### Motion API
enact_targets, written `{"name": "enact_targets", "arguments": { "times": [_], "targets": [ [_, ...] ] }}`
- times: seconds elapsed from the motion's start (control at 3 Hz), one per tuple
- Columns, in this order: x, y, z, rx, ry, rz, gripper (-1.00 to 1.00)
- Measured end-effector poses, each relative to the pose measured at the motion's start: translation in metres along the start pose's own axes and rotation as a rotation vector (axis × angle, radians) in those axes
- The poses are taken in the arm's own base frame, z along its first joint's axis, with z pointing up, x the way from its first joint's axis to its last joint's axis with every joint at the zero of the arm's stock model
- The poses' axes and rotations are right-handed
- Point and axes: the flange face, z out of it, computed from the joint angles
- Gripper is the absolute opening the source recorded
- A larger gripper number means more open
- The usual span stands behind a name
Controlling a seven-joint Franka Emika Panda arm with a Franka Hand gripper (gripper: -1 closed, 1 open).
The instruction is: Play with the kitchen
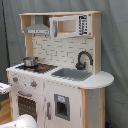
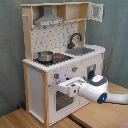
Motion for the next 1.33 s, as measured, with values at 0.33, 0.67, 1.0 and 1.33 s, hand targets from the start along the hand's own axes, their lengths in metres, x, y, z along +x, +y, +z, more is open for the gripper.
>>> {"name": "enact_targets", "arguments": {
  "times": [0.33, 0.67, 1.0, 1.33],
  "targets": [
    [0.002, 0.001, -0.03, -0.005, -0.012, 0.027, 1.0],
    [0.0, -0.001, -0.056, -0.009, -0.025, 0.061, 1.0],
    [-0.005, -0.005, -0.08, -0.005, -0.049, 0.064, 1.0],
    [-0.013, -0.016, -0.1, 0.0, -0.063, 0.066, 1.0]
  ]
}}
